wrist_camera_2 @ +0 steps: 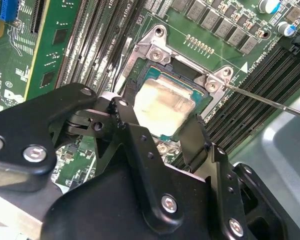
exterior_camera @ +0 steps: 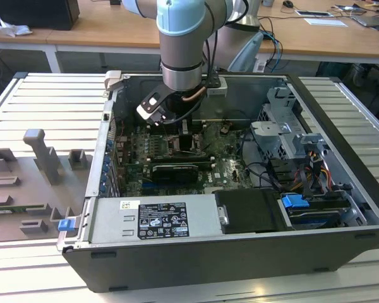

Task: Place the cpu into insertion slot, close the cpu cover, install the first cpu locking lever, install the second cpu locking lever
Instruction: 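Place the cpu into insertion slot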

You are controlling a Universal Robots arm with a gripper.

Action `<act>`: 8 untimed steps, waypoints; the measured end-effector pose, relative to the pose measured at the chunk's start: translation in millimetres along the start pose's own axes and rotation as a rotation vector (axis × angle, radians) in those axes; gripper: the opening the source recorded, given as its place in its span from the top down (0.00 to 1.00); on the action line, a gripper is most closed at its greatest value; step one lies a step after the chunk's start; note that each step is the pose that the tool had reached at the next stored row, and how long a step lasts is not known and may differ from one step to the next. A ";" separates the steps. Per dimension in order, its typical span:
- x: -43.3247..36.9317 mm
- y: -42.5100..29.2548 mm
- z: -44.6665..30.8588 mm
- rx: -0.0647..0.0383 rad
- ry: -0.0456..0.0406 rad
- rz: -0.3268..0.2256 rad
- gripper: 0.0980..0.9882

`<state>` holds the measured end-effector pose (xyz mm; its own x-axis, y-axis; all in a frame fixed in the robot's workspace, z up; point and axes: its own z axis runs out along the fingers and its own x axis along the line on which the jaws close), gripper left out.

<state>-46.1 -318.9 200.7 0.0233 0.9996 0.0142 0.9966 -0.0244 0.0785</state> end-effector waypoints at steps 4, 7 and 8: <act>0.8 0.0 -0.1 0.000 0.0001 0.000 0.42; 0.9 0.1 -2.1 0.000 -0.0001 0.000 0.42; 0.9 0.3 -4.3 0.000 0.0000 0.000 0.42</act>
<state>-46.1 -318.0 205.0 0.0234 0.9996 0.0142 0.9966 -0.0244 0.0785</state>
